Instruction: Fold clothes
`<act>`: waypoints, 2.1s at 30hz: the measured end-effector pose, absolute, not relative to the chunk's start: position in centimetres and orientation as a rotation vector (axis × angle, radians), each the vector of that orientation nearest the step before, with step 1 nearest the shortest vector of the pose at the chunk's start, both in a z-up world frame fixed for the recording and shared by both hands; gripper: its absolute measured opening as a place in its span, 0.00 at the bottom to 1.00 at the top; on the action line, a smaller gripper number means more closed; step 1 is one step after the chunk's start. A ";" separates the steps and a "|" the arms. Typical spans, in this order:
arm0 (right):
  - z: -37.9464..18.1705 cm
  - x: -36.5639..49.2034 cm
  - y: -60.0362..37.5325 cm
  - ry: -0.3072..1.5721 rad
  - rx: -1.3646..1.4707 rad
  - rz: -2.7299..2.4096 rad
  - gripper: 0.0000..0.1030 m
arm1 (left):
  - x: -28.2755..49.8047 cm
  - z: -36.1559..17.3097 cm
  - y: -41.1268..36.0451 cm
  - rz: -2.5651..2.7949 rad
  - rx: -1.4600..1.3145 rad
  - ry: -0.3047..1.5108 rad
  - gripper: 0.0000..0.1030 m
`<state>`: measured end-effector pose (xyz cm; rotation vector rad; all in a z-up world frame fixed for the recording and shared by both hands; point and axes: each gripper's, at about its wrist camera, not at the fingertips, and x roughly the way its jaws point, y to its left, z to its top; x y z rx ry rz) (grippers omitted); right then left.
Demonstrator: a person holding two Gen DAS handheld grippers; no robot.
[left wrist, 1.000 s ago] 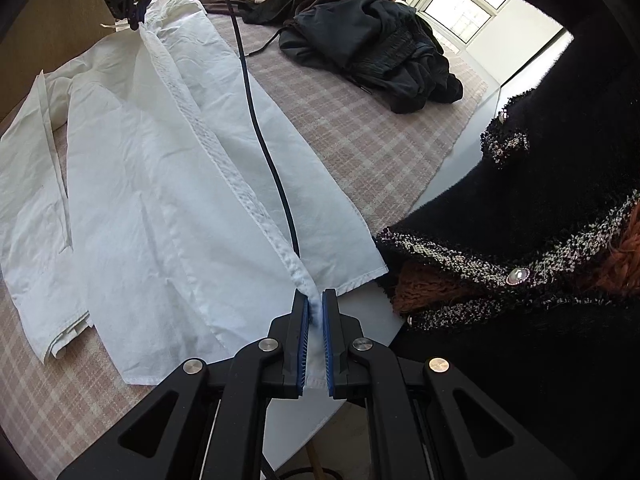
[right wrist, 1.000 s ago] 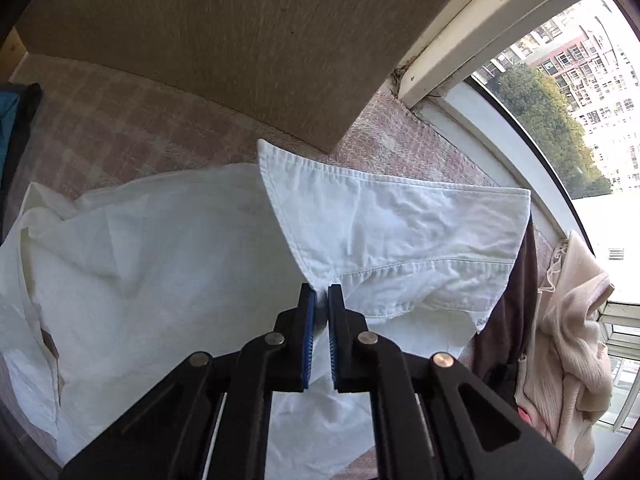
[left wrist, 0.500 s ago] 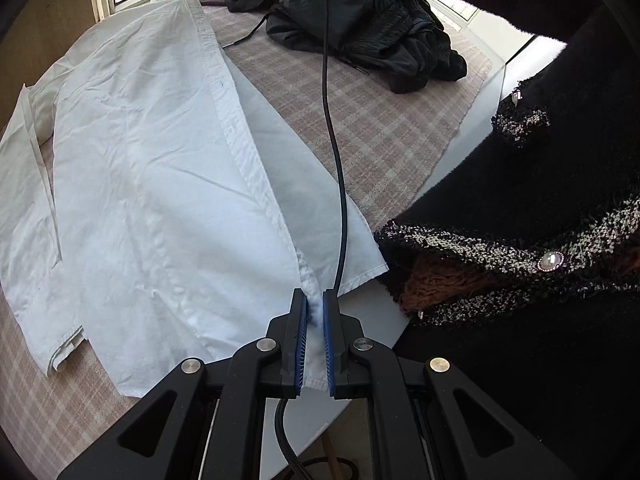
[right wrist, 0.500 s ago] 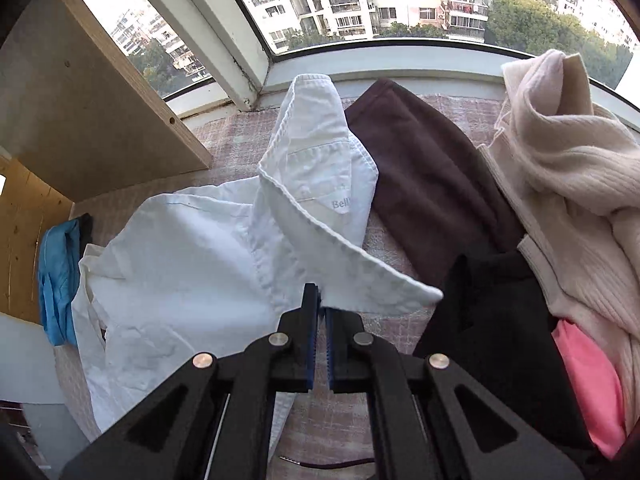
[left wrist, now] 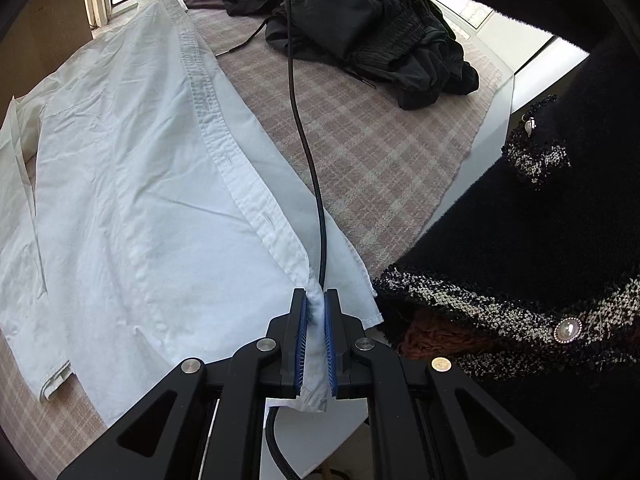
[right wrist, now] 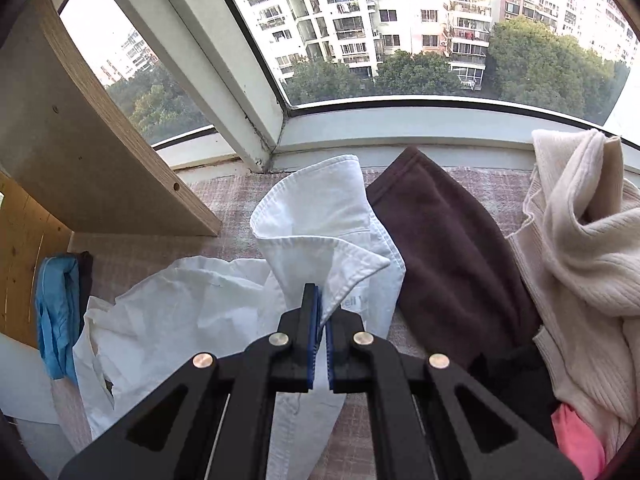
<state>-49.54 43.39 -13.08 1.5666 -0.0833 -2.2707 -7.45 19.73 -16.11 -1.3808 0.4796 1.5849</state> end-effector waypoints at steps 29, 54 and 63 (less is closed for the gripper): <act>-16.3 -48.9 44.6 0.026 1.637 -2.141 0.02 | -6.9 -17.6 20.6 1.611 -1.502 0.461 0.08; -13.9 -49.6 45.9 0.474 1.517 -2.369 0.18 | -5.2 -15.3 17.1 1.711 -1.569 0.389 0.13; -3.9 -41.1 49.5 0.377 1.374 -2.359 0.23 | -3.7 -13.6 11.5 1.785 -1.548 0.403 0.15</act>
